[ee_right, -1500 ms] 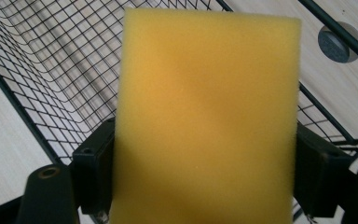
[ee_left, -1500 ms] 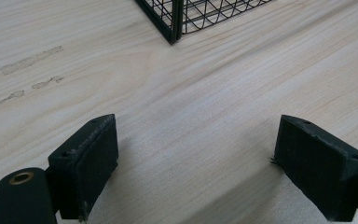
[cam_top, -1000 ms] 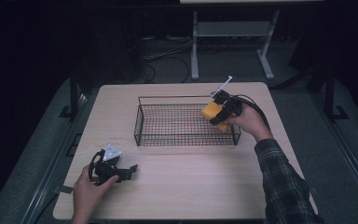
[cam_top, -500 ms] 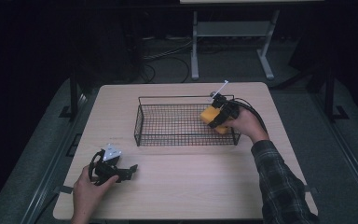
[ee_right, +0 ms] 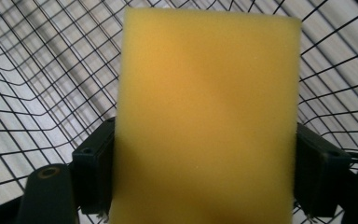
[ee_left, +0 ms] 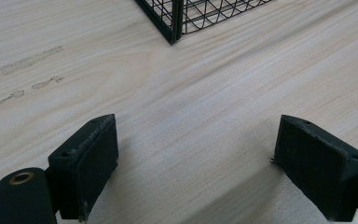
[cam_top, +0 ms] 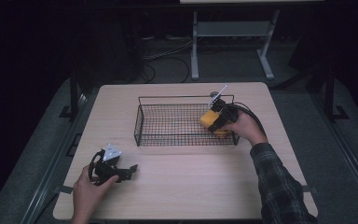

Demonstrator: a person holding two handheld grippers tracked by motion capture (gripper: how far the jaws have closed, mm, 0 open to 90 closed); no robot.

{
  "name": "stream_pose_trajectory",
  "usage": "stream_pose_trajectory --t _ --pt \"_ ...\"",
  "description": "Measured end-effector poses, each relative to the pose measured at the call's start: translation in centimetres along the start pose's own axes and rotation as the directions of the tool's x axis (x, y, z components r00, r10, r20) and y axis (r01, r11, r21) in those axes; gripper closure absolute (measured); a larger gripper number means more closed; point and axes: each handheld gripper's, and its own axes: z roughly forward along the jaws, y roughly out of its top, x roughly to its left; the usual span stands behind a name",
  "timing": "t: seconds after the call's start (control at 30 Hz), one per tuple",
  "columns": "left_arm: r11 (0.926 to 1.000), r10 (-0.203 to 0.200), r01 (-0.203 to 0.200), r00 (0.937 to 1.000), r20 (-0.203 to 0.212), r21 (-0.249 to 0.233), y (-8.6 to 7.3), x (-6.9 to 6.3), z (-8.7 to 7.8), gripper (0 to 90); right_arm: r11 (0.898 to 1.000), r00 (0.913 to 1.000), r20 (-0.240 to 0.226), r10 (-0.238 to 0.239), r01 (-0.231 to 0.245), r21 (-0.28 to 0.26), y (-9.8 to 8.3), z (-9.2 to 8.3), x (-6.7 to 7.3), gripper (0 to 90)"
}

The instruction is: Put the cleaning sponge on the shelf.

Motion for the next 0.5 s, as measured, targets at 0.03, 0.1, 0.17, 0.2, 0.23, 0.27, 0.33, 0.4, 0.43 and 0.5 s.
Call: stream_pose_trajectory --t 0.03,0.1,0.17,0.2,0.23,0.27,0.33,0.4,0.43,0.5 --pt "1.0 0.0 0.0 1.0 0.0 0.0 0.0 0.0 0.0 12.7 1.0 1.0 0.0 0.0 0.0 0.004 0.03 0.14 0.08 22.0" --pt "1.0 0.0 0.0 1.0 0.0 0.0 0.0 0.0 0.0 12.7 1.0 1.0 0.0 -0.003 0.003 0.007 0.07 0.22 0.14 22.0" --pt "1.0 0.0 0.0 1.0 0.0 0.0 0.0 0.0 0.0 12.7 1.0 1.0 -0.003 0.0 0.0 0.011 0.08 0.28 0.19 21.9" --pt "1.0 0.0 0.0 1.0 0.0 0.0 0.0 0.0 0.0 12.7 1.0 1.0 -0.003 0.0 0.0 0.011 0.08 0.28 0.19 21.9" --pt "1.0 0.0 0.0 1.0 0.0 0.0 0.0 0.0 0.0 12.7 1.0 1.0 -0.002 0.0 0.0 0.017 0.05 0.34 0.19 21.7" --pt "1.0 0.0 0.0 1.0 0.0 0.0 0.0 0.0 0.0 12.7 1.0 1.0 -0.002 0.0 0.0 0.017 0.05 0.34 0.19 21.7" --pt "1.0 0.0 0.0 1.0 0.0 0.0 0.0 0.0 0.0 12.7 1.0 1.0 -0.008 0.001 -0.001 0.024 -0.01 0.36 0.15 20.8" --pt "1.0 0.0 0.0 1.0 0.0 0.0 0.0 0.0 0.0 12.7 1.0 0.9999 -0.013 0.007 -0.007 0.028 -0.03 0.37 0.14 18.8" --pt "1.0 0.0 0.0 1.0 0.0 0.0 0.0 0.0 0.0 12.7 1.0 0.9999 -0.013 0.007 -0.007 0.028 -0.03 0.37 0.14 18.8" --pt "1.0 0.0 0.0 1.0 0.0 0.0 0.0 0.0 0.0 12.7 1.0 0.9998 -0.018 0.009 -0.009 0.03 -0.05 0.34 0.13 16.7"
